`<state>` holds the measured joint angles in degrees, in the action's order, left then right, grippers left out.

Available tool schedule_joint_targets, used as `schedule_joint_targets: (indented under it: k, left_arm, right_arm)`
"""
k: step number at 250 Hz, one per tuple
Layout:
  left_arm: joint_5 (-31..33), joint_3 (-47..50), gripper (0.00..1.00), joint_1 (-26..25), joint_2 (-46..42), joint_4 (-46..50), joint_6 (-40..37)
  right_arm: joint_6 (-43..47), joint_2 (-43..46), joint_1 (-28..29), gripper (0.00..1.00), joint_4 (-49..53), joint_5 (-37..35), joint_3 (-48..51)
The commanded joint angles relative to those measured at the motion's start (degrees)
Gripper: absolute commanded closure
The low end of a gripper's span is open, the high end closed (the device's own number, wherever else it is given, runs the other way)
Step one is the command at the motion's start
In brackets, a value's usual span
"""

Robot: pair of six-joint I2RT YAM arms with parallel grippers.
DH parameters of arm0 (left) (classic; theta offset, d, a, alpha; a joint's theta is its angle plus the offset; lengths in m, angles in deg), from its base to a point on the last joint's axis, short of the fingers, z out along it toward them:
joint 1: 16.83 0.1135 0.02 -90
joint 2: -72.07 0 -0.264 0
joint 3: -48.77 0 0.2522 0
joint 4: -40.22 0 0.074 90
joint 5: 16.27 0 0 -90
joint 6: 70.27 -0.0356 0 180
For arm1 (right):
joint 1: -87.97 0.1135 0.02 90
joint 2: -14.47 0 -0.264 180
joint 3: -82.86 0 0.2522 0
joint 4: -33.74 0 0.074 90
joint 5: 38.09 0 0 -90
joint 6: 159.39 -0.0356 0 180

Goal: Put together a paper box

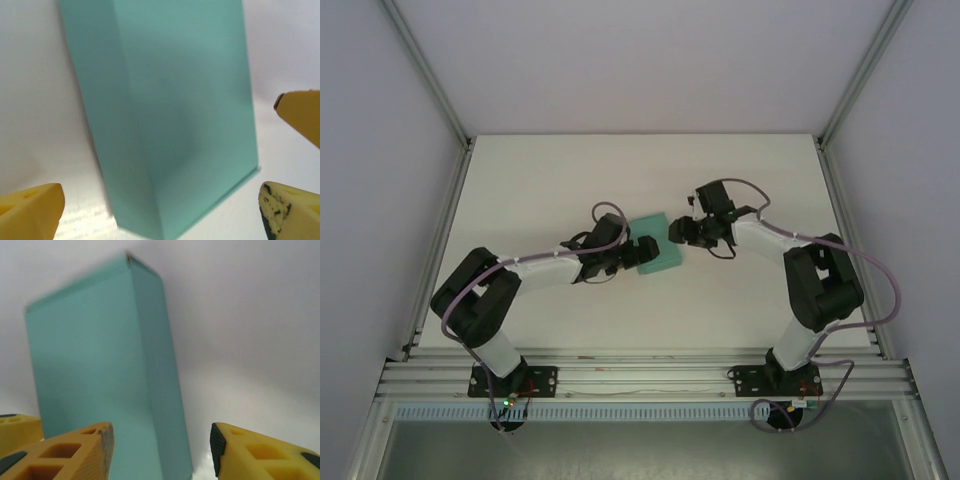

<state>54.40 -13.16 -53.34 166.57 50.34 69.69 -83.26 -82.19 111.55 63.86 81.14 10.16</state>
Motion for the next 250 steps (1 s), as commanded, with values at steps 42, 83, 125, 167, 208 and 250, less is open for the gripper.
schedule_joint_targets:
  k: [42, 83, 125, 167, 208, 250]
  left_arm:
    - [-7.05, 0.49, 0.27, -2.53, 4.09, -6.61, 1.46]
    - [-4.9, -1.48, 0.34, -2.59, 6.74, -6.75, 1.29]
    - [-5.73, -4.33, 0.45, -2.6, 11.32, -9.09, 2.08]
    - [-4.65, -6.87, 0.58, -2.6, 14.48, -9.38, 2.78]
    - [-3.08, -8.82, 0.65, -2.33, 16.85, -7.88, 2.52]
    - [-1.79, -9.59, 0.7, -1.81, 17.72, -7.31, 2.08]
  right_arm:
    - [-0.46, -0.37, 0.54, 0.58, -2.78, 6.66, 4.99]
    - [0.88, -3.28, 0.43, 0.62, -3.06, 8.11, 3.28]
    - [4.2, -6.95, -0.68, 0.65, -0.8, 9.01, -0.79]
    - [8.58, -10.75, -1.67, 0.68, 3.16, 9.94, -5.82]
    - [10.92, -12.41, -1.74, 0.69, 5.9, 10.6, -7.71]
    - [11.25, -11.64, -1.82, 0.7, 5.89, 9.13, -6.9]
